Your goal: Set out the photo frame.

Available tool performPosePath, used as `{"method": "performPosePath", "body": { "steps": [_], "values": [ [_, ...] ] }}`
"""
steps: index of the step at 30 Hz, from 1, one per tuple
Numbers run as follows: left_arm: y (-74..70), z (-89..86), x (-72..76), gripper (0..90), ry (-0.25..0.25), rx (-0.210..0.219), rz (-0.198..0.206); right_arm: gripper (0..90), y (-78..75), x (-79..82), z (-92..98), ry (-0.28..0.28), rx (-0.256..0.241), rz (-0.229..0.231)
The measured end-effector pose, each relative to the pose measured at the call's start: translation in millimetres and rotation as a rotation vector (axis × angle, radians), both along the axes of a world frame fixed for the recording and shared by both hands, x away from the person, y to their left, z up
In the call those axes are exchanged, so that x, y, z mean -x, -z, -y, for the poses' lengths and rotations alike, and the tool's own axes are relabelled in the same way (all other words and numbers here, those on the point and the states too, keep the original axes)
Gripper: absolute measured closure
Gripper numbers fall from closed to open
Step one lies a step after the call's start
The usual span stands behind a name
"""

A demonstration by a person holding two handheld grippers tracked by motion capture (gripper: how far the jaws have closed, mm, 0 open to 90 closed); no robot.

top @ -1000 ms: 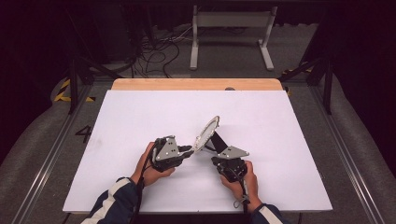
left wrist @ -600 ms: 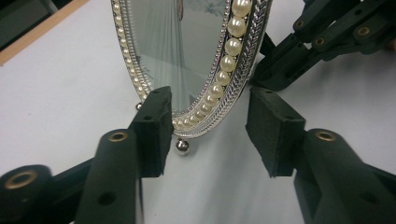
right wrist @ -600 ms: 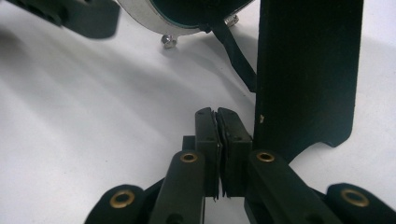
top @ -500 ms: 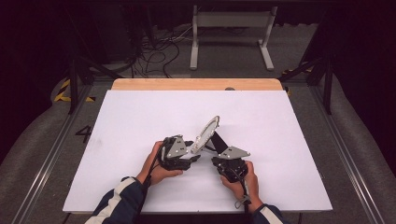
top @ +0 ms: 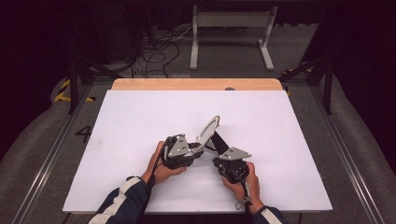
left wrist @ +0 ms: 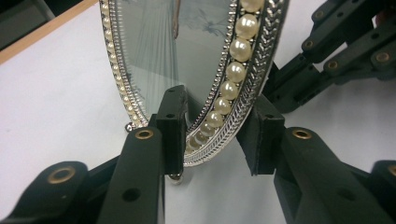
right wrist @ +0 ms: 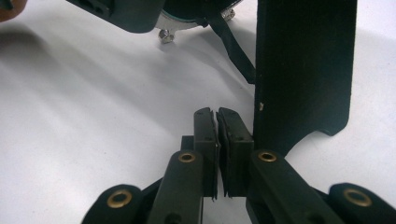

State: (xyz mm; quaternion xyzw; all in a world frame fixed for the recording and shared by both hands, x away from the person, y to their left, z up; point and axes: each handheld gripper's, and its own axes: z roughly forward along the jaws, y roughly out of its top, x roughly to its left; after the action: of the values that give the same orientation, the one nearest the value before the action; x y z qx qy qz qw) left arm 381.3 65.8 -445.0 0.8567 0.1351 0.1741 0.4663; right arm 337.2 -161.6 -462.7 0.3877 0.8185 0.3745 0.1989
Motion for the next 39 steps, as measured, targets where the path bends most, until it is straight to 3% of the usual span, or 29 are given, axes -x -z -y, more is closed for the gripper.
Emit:
{"method": "performPosePath", "body": {
  "steps": [15, 29, 39],
  "values": [
    [-3.2, 4.2, 12.7, 69.2, -0.004, -0.040, 0.036, 90.0, -0.1, -0.5, 5.1, 0.004, 0.001, -0.004],
    [-2.5, 11.0, 19.8, 67.9, -0.020, -0.036, 0.025, 90.0, -0.8, -4.0, 14.4, 0.022, 0.000, -0.010],
    [-1.1, 10.3, 17.9, 66.5, 0.002, -0.018, 0.010, 90.0, -0.9, -8.1, 19.8, 0.023, 0.000, -0.009]
  ]
}}
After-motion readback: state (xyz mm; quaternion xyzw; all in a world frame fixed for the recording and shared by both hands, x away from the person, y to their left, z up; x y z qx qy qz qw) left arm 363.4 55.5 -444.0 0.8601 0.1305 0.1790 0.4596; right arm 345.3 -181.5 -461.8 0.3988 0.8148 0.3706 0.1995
